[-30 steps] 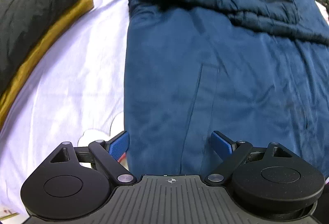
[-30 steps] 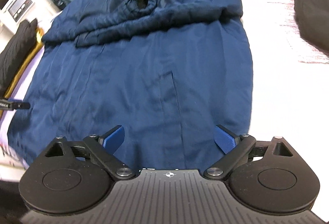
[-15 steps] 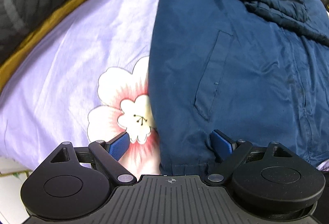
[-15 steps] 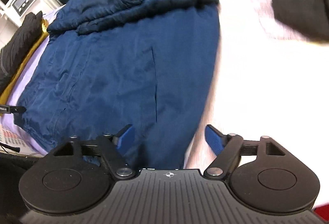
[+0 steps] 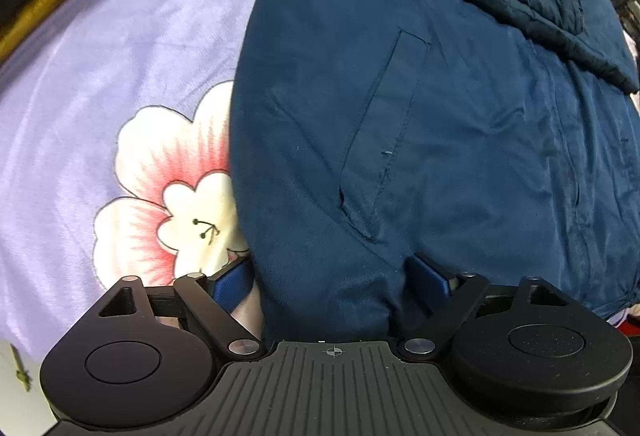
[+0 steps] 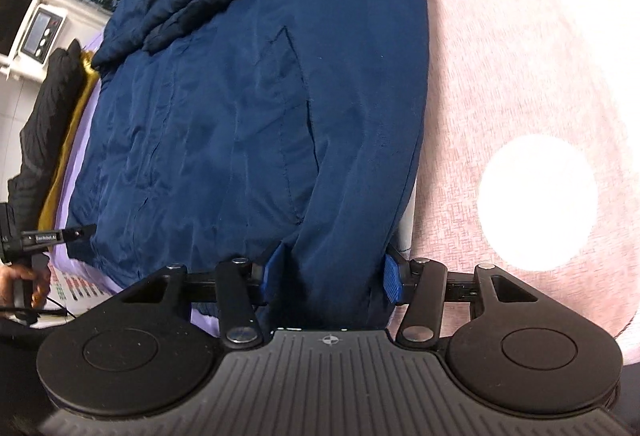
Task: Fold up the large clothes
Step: 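Lower both grippers to the jacket hem and close them on it, then lift the hem with both grippers and fold it over toward the collar, then open both grippers and release the folded jacket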
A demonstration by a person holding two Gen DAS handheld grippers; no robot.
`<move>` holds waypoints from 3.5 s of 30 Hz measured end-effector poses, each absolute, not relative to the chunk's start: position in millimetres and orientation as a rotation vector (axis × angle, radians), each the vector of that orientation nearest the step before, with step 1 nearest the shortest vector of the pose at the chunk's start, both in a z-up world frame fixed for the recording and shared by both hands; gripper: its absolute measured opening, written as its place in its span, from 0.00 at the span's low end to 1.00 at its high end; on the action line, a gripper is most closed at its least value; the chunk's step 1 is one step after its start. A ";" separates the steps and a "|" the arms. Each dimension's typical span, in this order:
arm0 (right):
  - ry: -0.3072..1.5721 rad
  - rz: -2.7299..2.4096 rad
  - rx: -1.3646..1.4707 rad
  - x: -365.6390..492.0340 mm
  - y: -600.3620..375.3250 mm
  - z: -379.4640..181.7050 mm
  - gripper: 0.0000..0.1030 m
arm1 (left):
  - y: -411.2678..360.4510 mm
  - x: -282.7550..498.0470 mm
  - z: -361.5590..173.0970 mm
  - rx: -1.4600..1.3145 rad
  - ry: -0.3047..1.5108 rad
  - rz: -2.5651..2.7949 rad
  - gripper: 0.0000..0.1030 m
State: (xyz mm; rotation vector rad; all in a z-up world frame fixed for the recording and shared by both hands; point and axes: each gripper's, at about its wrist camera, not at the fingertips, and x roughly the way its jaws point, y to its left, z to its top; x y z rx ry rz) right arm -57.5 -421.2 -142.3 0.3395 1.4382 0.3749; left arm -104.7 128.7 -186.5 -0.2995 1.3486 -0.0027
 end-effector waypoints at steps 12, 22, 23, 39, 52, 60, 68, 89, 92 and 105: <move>1.471 0.342 0.153 -56.7 -399.4 -126.2 0.29 | 96.0 -78.9 -174.0 -0.146 1.409 0.012 1.00; 1.511 0.386 0.153 -43.7 -398.6 -107.8 0.21 | 93.1 -66.0 -166.3 -0.074 1.441 -0.047 0.83; 1.517 0.388 0.168 -42.0 -399.2 -107.7 0.20 | 93.0 -64.9 -165.6 -0.070 1.444 -0.051 0.82; 1.341 0.527 0.586 34.2 -426.8 -38.2 0.15 | 112.8 17.9 -65.0 -0.109 1.220 -0.119 0.70; 1.085 0.382 0.741 248.7 -434.1 -31.1 0.14 | 134.2 247.9 -58.0 -0.190 1.043 0.023 0.67; 1.061 0.209 0.802 303.1 -425.1 -87.9 0.15 | 123.5 304.9 -93.4 -0.143 1.092 0.096 0.68; 1.012 0.162 0.794 326.9 -415.4 -100.8 0.15 | 129.7 324.1 -103.0 -0.167 1.093 0.118 0.70; 0.870 -0.027 1.239 320.2 -434.6 -148.1 0.60 | 221.1 321.4 -121.3 -0.943 1.081 0.071 1.00; 0.759 0.015 1.294 315.0 -443.1 -138.2 0.82 | 227.0 318.6 -104.6 -0.901 1.056 0.051 1.00; 0.792 0.296 0.225 239.4 -341.4 -47.6 0.89 | 104.3 190.0 -61.1 -0.114 0.869 0.087 1.00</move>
